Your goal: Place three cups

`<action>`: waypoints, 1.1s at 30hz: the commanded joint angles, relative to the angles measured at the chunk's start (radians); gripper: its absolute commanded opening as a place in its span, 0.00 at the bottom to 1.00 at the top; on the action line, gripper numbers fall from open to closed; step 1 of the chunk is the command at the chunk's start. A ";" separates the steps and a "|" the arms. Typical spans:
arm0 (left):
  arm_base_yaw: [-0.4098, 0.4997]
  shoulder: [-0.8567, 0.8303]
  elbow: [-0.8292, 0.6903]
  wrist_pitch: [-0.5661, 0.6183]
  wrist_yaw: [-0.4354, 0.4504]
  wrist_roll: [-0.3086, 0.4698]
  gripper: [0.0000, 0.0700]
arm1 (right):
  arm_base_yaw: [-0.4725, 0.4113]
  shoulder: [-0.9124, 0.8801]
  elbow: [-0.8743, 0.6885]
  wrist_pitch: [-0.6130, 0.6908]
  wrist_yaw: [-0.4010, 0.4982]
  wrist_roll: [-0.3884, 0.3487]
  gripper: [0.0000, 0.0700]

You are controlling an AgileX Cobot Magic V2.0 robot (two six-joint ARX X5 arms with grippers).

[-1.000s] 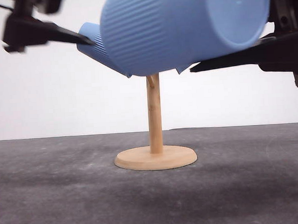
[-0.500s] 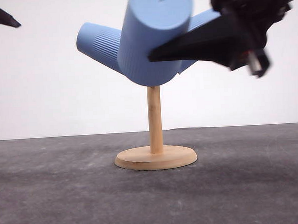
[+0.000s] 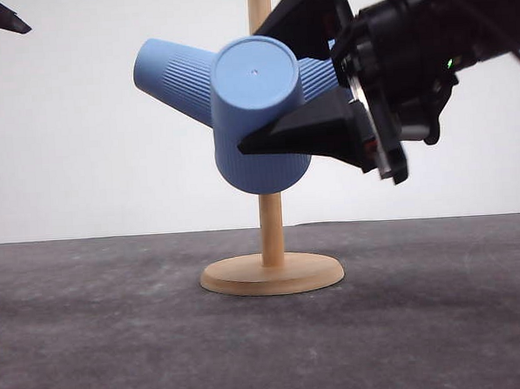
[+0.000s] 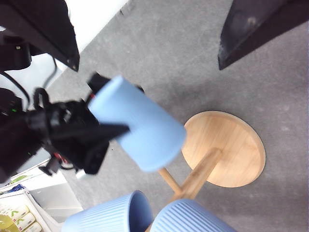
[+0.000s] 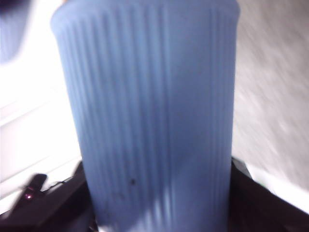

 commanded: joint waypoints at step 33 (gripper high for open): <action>-0.002 0.005 0.020 -0.006 -0.002 0.000 0.79 | -0.026 0.099 0.073 0.068 -0.076 0.005 0.91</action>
